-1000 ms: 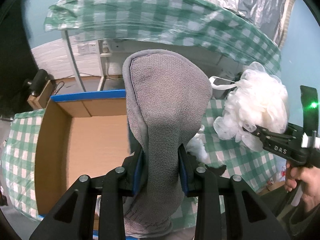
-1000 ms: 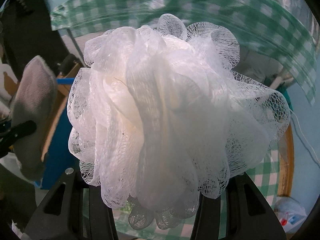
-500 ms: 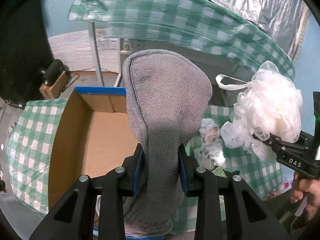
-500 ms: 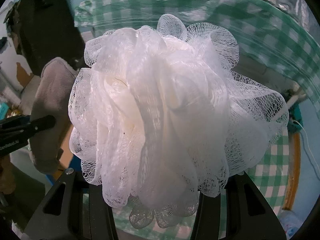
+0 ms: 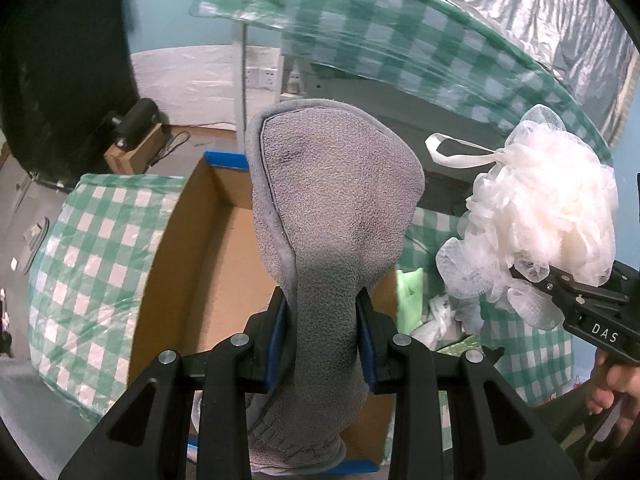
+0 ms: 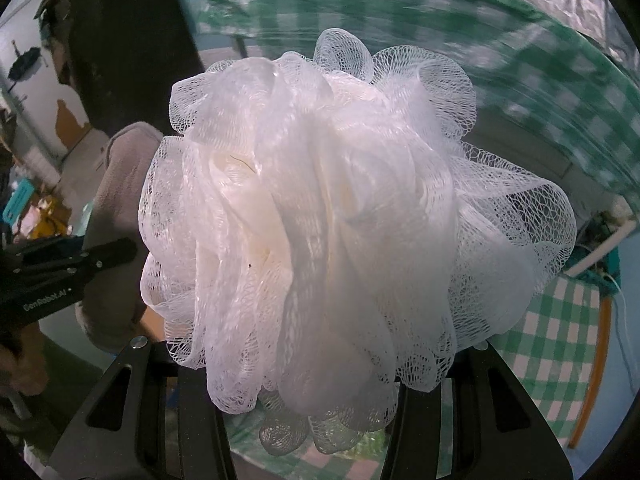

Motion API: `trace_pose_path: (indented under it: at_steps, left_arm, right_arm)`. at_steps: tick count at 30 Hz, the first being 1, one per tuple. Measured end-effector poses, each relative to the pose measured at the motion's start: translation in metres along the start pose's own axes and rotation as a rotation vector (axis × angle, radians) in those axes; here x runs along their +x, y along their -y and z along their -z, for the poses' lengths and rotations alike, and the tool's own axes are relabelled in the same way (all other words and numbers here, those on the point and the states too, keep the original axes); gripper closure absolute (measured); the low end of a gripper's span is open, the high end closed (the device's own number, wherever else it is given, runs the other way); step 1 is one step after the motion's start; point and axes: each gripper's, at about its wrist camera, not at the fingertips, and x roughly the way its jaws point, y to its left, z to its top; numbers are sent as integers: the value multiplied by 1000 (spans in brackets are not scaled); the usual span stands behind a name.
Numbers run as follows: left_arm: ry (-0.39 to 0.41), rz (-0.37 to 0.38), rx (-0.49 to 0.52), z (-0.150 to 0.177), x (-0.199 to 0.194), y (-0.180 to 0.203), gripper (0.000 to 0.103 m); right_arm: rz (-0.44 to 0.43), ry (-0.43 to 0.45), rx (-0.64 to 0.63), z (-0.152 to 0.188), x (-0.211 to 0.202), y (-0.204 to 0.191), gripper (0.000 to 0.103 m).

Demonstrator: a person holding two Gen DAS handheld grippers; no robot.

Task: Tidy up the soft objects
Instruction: 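Lift and carry the grey slipper and white pouf with both grippers toward the box, then lower both items into the box and open both grippers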

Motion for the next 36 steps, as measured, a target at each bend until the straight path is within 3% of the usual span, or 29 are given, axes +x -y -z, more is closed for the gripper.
trace_pose_path:
  at_steps: [14,30,32,34,36]
  left_arm:
    - [-27,-31,-68,12,9,-45,71]
    - [-94,-96,-101,24,32,-66,70]
    - [-104,-97,-117,25,36,-70,67]
    - [-112,-104,-130,25,38,-72,55]
    - [-108,-119,-144,24,39,-74,51]
  right_arm:
    - [-60,-34,-88,-19,31,-48,58]
    - [-71,-111,-171,-42,80,-87,58]
    - [-72,-120,-173,-44,86,-90,57]
    - [-76,-122,-178,-46,89,-91,55]
    - [-79,-123,-194,-49,91,-94,47]
